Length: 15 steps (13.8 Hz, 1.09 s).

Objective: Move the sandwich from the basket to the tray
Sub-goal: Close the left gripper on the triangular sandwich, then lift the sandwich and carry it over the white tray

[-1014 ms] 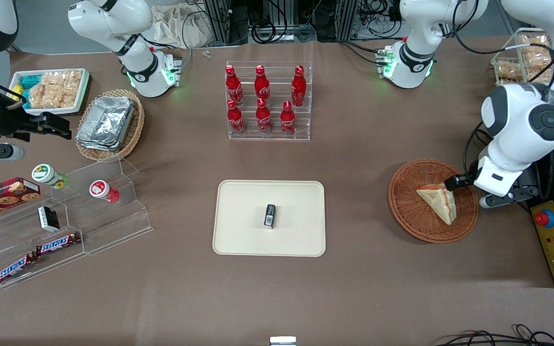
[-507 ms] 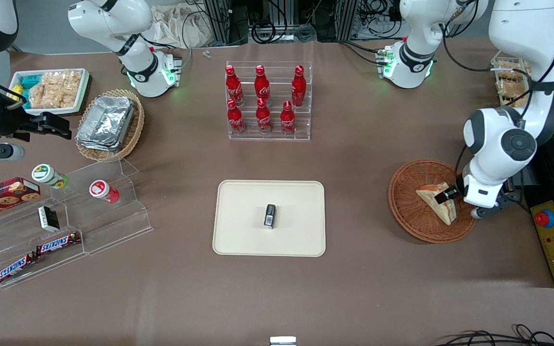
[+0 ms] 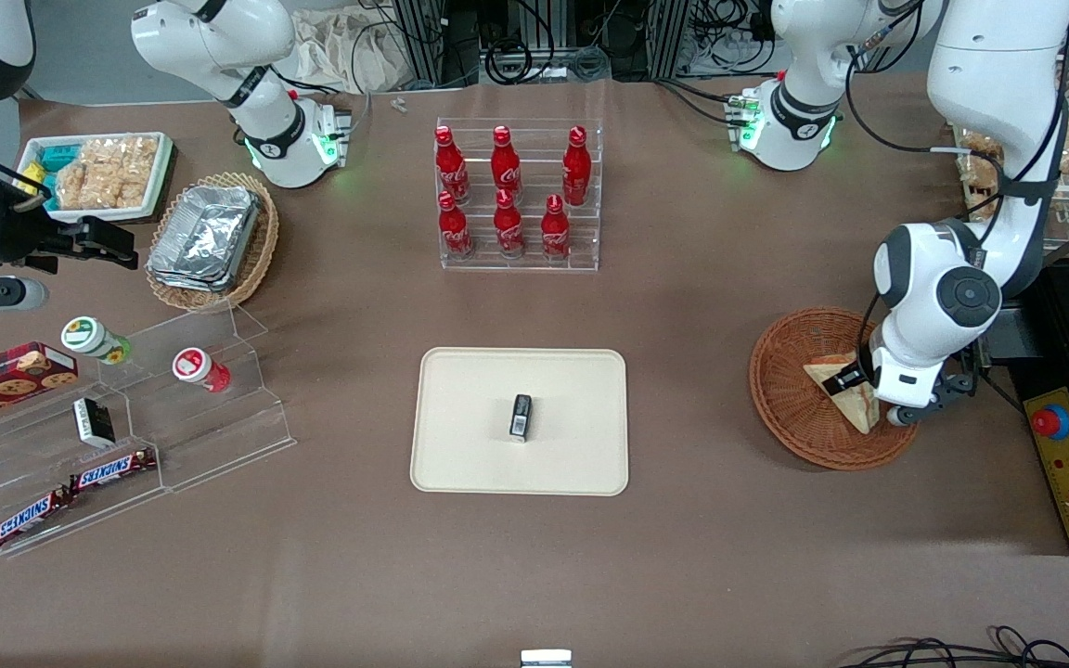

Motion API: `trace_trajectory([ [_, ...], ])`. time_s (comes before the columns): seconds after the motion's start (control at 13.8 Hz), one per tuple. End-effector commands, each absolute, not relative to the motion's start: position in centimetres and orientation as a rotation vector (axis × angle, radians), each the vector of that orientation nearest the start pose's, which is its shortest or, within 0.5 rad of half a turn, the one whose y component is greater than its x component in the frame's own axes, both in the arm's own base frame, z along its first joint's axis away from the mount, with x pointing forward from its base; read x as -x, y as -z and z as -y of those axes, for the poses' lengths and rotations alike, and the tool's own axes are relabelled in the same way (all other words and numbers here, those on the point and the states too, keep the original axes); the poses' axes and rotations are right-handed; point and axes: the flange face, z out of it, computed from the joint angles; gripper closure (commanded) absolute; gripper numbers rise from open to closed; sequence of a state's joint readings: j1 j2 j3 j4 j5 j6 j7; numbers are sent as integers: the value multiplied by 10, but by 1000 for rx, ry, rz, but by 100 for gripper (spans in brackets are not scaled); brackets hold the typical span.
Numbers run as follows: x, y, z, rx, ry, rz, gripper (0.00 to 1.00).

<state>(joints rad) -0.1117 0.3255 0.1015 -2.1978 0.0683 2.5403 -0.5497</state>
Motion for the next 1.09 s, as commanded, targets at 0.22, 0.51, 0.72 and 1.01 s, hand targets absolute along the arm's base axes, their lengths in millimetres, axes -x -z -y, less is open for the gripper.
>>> trace_trajectory([
  [0.22, -563, -337, 15, 2994, 40, 714, 100],
  [0.51, -574, -416, 95, 3033, -175, 314, 100],
  [0.72, -563, -400, 189, 3101, -186, -91, 100],
  [1.01, -550, -353, 299, 3236, -142, -42, 100],
])
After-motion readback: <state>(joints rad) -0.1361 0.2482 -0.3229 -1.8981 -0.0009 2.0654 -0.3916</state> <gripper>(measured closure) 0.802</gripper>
